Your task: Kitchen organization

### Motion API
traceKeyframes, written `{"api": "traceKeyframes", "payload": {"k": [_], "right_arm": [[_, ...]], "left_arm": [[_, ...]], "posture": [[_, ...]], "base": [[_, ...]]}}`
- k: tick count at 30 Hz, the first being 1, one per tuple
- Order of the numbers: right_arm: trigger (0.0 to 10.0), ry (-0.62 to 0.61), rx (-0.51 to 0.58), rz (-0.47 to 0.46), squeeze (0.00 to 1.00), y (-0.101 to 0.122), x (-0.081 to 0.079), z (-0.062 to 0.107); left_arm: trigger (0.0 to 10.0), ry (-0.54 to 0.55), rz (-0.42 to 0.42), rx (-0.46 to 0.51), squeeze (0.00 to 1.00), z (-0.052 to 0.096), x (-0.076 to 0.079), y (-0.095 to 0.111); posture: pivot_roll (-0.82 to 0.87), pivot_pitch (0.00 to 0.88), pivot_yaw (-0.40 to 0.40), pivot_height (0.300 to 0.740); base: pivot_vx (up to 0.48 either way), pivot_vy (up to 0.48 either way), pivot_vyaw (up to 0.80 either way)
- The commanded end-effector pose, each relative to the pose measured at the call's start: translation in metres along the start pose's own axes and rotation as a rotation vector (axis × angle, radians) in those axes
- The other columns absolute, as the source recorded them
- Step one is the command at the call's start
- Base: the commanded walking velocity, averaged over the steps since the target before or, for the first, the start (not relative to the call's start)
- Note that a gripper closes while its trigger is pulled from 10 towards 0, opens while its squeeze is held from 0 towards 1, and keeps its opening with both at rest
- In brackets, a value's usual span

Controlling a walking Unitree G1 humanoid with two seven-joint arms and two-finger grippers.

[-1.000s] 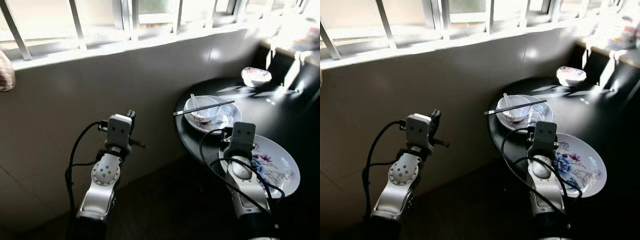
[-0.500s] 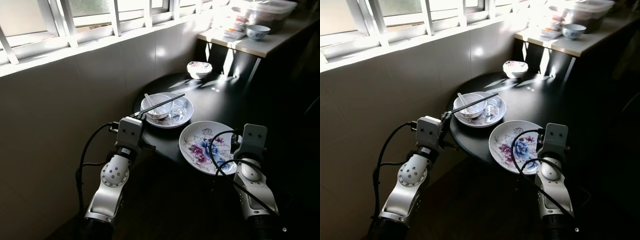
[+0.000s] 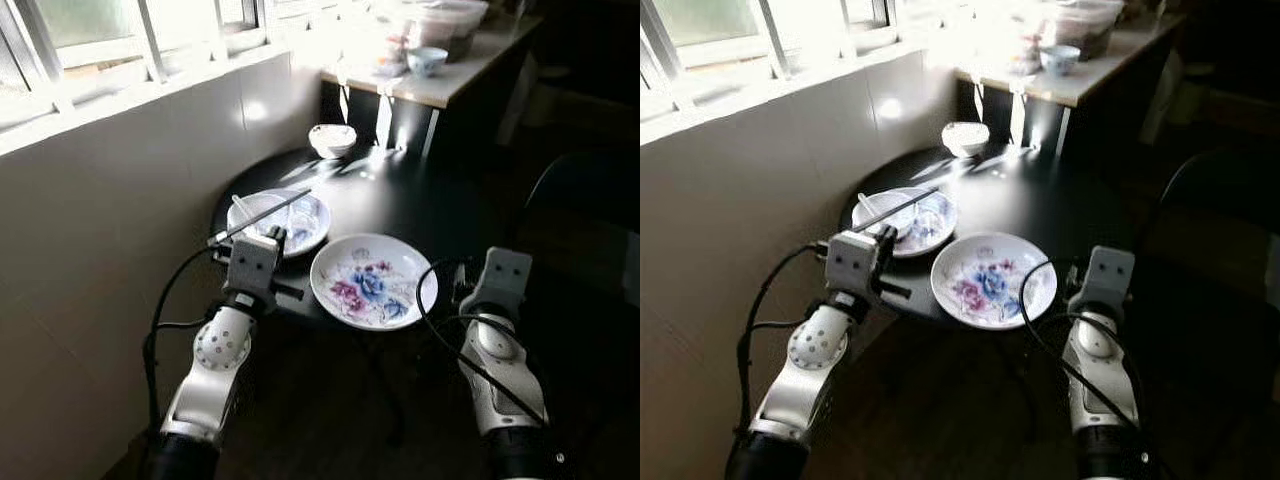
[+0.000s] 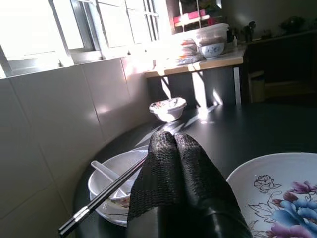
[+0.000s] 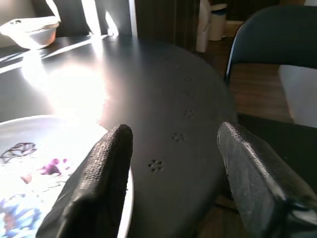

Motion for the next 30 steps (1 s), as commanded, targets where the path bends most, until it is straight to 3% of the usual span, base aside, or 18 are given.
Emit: {"api": "traceKeyframes", "payload": {"k": [1,5,12,18,30], "right_arm": [[10.0,0.015,-0.041,-0.055,0.0,-0.004,0.004,-0.004],[10.0,0.101,-0.071,-0.156,0.0,-0.006,-0.01,-0.006],[10.0,0.132,-0.138,-0.245,0.0,-0.014,-0.014,-0.01],[10.0,0.229,-0.228,-0.372,0.0,-0.024,-0.031,-0.01],[10.0,0.314,-0.316,-0.41,0.0,-0.037,-0.047,-0.013]], "left_arm": [[10.0,-0.009,-0.006,-0.002,0.0,-0.001,0.004,-0.001],[10.0,-0.008,-0.006,-0.003,0.0,-0.002,0.004,-0.001],[10.0,-0.003,-0.007,-0.002,0.0,-0.001,0.003,-0.002],[10.0,-0.002,-0.008,-0.002,0.0,-0.002,0.004,-0.002],[10.0,0.003,-0.013,-0.003,0.0,-0.003,0.003,-0.002]], "posture": [[0.09,0.0,0.017,0.74],[0.09,0.0,0.015,0.74],[0.09,0.0,0.012,0.74],[0.09,0.0,0.011,0.74],[0.1,0.0,0.008,0.74]], "base": [[0.0,0.0,0.0],[0.0,0.0,0.0],[0.0,0.0,0.0],[0.0,0.0,0.0],[0.0,0.0,0.0]]}}
Point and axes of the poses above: a point about 5 cm out from each wrist's last joint towards the gripper, its own z axis pointing back from the gripper into the wrist, its own y axis along the axis of the wrist's last joint, x = y × z, the point moved 6 cm from there along -z, pointing out of the wrist towards the gripper, and after that the axes turned 11 degrees about z, right-handed, at the moved point
